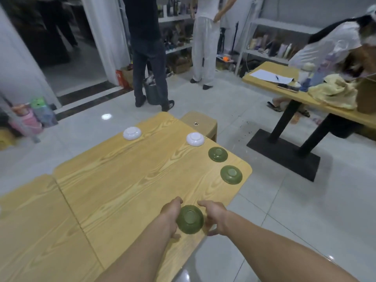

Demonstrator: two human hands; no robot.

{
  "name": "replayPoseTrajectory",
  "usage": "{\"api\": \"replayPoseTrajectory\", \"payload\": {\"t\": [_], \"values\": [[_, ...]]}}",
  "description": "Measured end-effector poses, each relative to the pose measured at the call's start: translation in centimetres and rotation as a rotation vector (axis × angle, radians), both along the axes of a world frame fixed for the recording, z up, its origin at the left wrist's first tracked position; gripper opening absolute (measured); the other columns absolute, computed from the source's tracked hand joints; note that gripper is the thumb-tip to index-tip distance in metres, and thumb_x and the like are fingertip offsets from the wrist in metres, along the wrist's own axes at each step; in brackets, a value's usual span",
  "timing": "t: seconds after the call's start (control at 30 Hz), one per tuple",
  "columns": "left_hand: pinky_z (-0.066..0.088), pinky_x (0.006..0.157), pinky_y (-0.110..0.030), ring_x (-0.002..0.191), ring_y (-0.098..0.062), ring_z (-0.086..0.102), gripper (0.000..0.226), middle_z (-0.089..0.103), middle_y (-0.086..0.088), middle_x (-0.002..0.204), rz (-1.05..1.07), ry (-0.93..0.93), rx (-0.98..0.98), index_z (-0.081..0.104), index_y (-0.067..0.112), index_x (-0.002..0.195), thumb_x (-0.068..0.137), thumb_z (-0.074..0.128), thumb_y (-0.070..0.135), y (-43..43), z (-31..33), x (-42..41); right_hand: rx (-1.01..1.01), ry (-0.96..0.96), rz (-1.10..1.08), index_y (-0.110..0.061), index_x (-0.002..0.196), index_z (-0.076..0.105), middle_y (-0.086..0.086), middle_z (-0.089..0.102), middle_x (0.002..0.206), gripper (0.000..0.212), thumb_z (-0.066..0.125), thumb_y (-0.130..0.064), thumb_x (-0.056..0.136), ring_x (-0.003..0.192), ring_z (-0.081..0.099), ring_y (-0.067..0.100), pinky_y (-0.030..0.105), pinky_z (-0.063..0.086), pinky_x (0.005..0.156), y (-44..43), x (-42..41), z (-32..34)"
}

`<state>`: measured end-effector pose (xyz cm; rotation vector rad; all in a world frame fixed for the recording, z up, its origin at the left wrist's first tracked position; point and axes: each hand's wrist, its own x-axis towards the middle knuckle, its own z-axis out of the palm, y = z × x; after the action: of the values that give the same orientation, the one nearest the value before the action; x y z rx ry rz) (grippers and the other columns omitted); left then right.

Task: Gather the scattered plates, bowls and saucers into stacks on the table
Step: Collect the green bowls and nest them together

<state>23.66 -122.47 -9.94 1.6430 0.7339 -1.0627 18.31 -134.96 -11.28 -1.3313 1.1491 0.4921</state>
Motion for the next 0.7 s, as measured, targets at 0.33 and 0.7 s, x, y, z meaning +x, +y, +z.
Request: {"api": "replayPoseTrajectory", "payload": {"t": [0.33,0.7], "values": [[0.045,0.074,-0.042,0.100,-0.033,0.061,0.035,0.069,-0.012,0.102,0.073,0.030,-0.022,0.062,0.011,0.105,0.089,0.047,0.037,-1.3,-4.0,0.6,-0.010,-0.010,0.056,-0.011,0.099,0.066,0.010,0.071,0.090,0.028,0.068,-0.033,0.081,0.082,0.066,0.025,0.031,0.054,0.071,1.3,1.7,-1.3],[0.041,0.057,-0.027,0.065,-0.024,0.052,0.009,0.059,-0.011,0.081,0.291,-0.351,0.040,0.061,0.002,0.090,0.093,0.054,0.007,1.1,0.1,2.0,-0.162,-0.268,-0.066,-0.009,0.085,0.064,0.007,0.067,0.091,0.026,0.067,-0.035,0.089,0.086,0.063,0.024,0.028,0.048,0.073,4.4,4.4,1.3]]}}
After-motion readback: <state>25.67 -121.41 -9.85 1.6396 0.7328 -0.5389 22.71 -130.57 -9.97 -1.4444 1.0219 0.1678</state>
